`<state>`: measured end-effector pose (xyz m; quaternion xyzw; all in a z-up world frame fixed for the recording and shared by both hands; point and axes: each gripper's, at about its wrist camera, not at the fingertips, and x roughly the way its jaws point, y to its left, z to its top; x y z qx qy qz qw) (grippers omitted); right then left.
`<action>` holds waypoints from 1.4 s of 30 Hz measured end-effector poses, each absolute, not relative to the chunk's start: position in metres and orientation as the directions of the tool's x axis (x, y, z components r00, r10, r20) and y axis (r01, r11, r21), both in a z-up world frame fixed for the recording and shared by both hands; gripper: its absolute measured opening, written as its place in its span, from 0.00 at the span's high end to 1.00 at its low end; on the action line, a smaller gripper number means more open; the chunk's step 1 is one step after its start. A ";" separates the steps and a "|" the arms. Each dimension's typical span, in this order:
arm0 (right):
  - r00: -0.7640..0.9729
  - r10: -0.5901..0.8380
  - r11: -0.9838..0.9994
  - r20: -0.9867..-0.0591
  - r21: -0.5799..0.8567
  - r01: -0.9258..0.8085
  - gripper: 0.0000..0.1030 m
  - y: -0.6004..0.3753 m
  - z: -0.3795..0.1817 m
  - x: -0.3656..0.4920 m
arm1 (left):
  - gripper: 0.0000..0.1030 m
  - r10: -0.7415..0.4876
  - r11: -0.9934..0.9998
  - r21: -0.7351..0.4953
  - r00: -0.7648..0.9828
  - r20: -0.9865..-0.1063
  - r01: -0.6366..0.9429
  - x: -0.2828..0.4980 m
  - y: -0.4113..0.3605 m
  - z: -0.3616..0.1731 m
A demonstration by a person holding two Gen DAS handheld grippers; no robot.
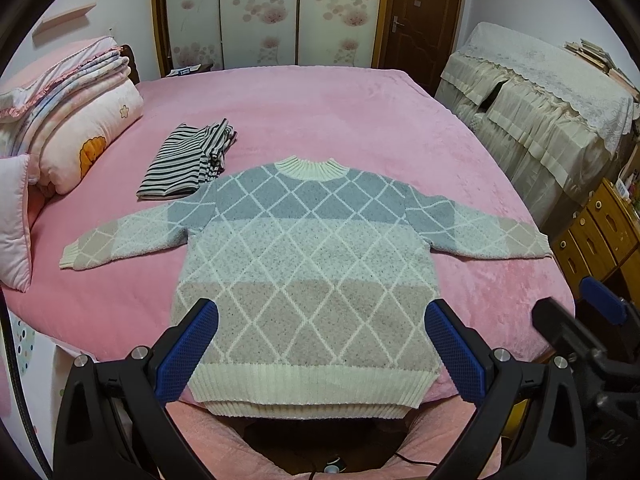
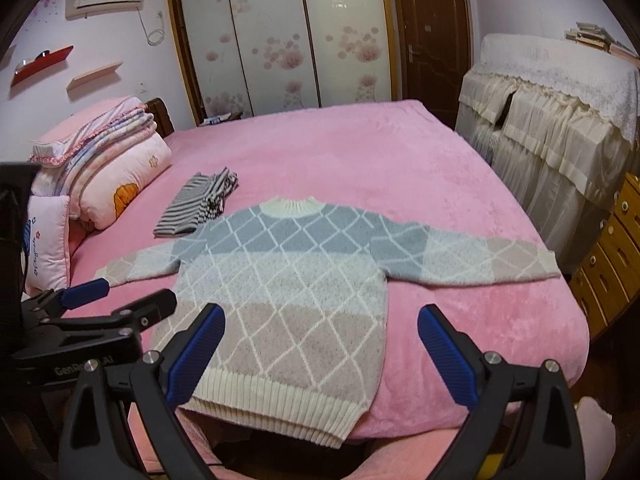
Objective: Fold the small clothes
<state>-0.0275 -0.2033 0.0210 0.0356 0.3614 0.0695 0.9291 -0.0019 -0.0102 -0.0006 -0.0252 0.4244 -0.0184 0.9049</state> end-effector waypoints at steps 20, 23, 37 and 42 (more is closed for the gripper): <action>0.813 0.131 0.986 -0.567 0.157 -0.050 0.05 -0.289 0.050 -0.015 | 0.01 -0.050 0.999 -0.027 0.682 -0.729 0.044 0.032 -0.075 0.040; 0.825 0.114 0.987 -0.554 0.160 -0.029 0.05 -0.306 0.053 -0.013 | 0.01 -0.098 0.995 -0.072 0.677 -0.729 0.066 0.042 -0.087 0.044; 0.857 -0.062 0.975 -0.512 0.153 0.162 0.05 -0.406 0.041 0.010 | 0.01 -0.130 0.981 0.008 0.683 -0.718 0.196 0.088 -0.183 0.041; 0.825 -0.125 0.953 -0.551 0.166 0.255 0.05 -0.449 0.016 0.027 | 0.01 -0.113 0.974 0.060 0.693 -0.712 0.220 0.111 -0.225 0.025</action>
